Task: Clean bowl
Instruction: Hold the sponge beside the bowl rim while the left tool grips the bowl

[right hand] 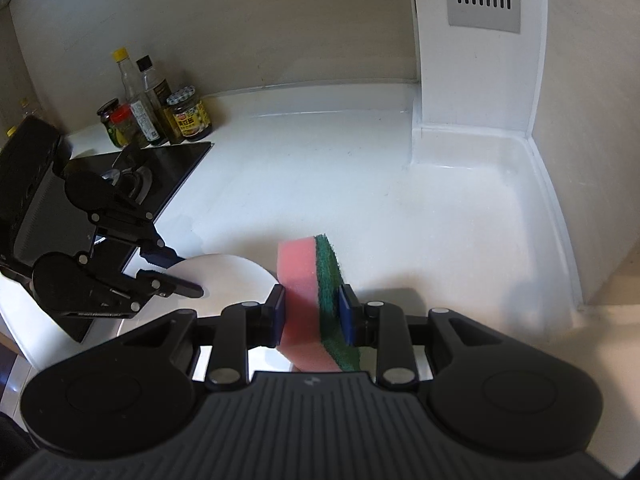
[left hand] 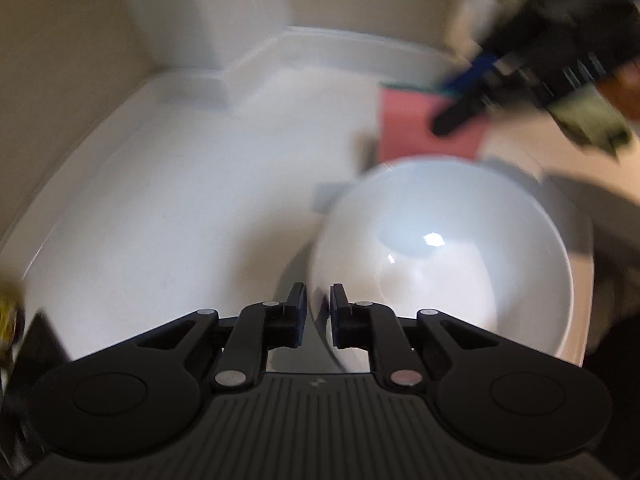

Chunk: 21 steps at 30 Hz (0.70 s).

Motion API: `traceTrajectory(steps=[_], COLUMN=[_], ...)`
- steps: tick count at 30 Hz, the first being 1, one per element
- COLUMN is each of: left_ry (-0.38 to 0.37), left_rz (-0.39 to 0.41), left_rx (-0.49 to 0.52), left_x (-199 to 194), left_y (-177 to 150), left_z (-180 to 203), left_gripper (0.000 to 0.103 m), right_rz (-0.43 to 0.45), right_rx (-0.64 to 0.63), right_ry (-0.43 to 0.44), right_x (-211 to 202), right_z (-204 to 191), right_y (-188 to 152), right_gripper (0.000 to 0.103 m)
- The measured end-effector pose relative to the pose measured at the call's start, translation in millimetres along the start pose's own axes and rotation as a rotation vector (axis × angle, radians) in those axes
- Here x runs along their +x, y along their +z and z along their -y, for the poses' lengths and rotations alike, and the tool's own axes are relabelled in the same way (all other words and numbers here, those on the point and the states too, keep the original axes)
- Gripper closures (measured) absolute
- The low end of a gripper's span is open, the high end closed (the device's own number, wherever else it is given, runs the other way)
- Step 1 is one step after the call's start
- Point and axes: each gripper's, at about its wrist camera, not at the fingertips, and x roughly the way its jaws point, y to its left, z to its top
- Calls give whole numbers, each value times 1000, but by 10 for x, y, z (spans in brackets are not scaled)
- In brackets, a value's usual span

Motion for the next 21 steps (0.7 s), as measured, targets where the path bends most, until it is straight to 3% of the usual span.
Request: traceTrajectory(steps=[4, 7, 9, 12, 15, 17, 20, 21], left_ry=[53, 65, 69, 27, -9, -27, -50, -51], left_rz=[-3, -8, -6, -13, -11, -9, 4, 14], left_rx=[-216, -265, -227, -135, 71, 150, 203, 174], left_x=[-131, -146, -113, -58, 9, 31, 66, 87], left_y=[-145, -271, -278, -219, -82, -31, 56, 88], left_z=[31, 123, 125, 53, 66, 93, 76, 50], left_gripper=[88, 90, 97, 97, 96, 95, 95, 95], right_rz=[21, 27, 0, -33, -49, -46, -22, -16], right_rx=[33, 39, -1, -52, -82, -91, -69, -59], right_ry=[8, 9, 17, 30, 39, 28, 16, 15], right_x=[-73, -129, -161, -197, -193, -147, -87, -77], right_z=[24, 10, -29, -61, -64, -64, -41, -31], right_y=[-89, -156, -161, -145, -123, -89, -40, -40], right_gripper=[79, 79, 79, 79, 79, 79, 79, 79])
